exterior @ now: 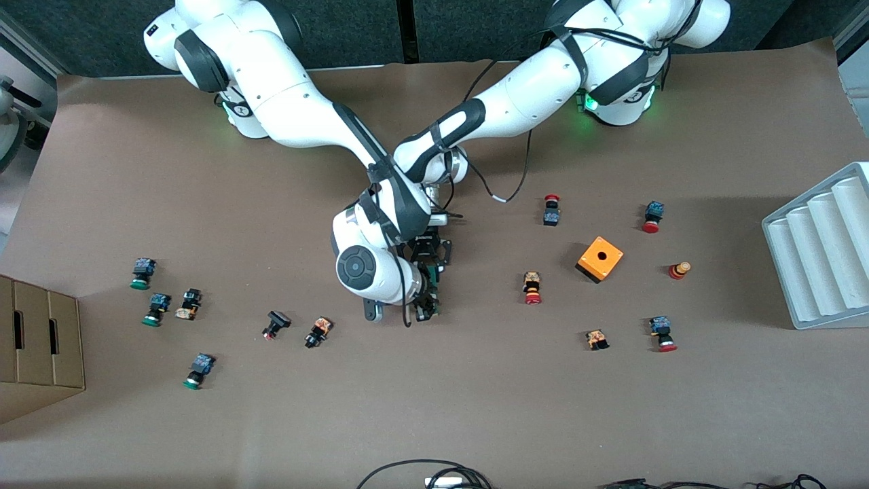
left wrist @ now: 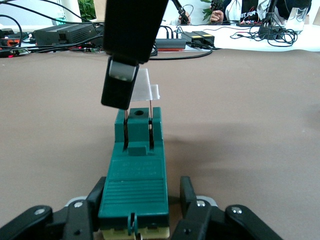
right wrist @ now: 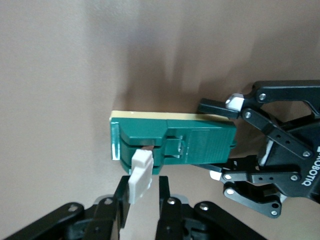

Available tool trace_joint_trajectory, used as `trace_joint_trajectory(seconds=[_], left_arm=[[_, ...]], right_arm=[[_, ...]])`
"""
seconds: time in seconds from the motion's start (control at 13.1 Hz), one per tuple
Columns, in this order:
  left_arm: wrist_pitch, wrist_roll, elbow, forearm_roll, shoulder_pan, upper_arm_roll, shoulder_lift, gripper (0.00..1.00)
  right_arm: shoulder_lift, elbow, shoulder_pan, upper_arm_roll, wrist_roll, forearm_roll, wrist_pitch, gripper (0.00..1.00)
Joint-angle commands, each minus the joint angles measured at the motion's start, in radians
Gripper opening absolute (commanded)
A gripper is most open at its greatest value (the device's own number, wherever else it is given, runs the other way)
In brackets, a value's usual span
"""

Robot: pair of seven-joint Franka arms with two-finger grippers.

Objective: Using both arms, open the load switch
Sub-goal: 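Rotate the white handle down into the contacts with the right gripper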

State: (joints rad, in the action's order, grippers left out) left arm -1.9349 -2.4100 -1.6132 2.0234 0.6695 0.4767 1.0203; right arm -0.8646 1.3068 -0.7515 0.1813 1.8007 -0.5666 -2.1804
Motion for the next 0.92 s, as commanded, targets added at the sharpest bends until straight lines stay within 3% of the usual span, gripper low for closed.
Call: trace_joint_trajectory(seconds=[0.0,0.84], left_arm=[[0.005,-0.012,0.024,0.014,0.015,-0.007,0.02,0.63],[0.005,-0.012,0.024,0.012,0.015,-0.007,0.018,0.63]], right_arm=[[0.033,0.038,0.0,-0.003,-0.009,-0.013,0.021,0.28],[0.067,0.049,0.014,-0.002,-0.024,0.011,0.068,0.28]])
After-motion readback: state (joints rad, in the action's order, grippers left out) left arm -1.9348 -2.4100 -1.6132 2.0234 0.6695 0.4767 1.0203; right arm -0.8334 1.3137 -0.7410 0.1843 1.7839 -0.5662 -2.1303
